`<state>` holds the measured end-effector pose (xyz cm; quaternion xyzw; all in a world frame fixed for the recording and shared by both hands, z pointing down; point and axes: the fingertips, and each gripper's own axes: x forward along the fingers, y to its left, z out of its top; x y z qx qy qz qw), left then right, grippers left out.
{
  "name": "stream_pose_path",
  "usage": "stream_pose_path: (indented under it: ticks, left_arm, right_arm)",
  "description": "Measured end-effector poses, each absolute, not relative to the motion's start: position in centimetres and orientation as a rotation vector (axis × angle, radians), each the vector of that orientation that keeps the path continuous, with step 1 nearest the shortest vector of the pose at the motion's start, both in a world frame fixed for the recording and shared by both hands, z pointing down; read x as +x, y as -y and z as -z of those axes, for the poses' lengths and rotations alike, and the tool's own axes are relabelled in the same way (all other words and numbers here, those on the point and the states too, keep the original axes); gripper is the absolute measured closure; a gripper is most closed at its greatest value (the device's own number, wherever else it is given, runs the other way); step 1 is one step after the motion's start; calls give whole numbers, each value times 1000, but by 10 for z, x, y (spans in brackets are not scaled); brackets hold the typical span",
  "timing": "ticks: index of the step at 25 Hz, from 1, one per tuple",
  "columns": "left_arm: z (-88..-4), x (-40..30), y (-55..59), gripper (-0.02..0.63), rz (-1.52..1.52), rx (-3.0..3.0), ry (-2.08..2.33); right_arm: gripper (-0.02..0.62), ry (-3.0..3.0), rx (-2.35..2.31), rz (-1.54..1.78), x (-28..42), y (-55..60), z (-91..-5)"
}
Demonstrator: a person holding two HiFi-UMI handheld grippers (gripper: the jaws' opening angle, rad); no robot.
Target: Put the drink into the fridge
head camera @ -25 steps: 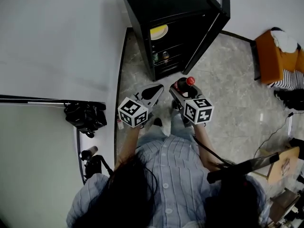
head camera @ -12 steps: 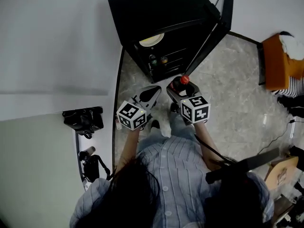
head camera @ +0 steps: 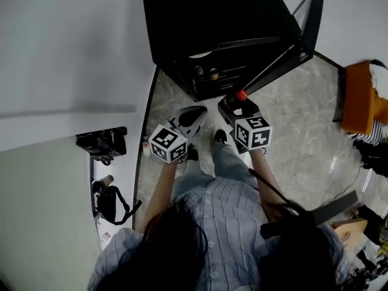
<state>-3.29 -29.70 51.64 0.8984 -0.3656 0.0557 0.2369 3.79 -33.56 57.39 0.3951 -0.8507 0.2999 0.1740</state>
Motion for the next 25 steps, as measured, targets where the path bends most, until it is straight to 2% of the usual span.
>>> stream_pose_path:
  ticks: [25]
  left_arm:
    - [-514,-21,310,598,-163,2430,1038]
  right_arm:
    - [298,2306,1081,-644,22,477,-655]
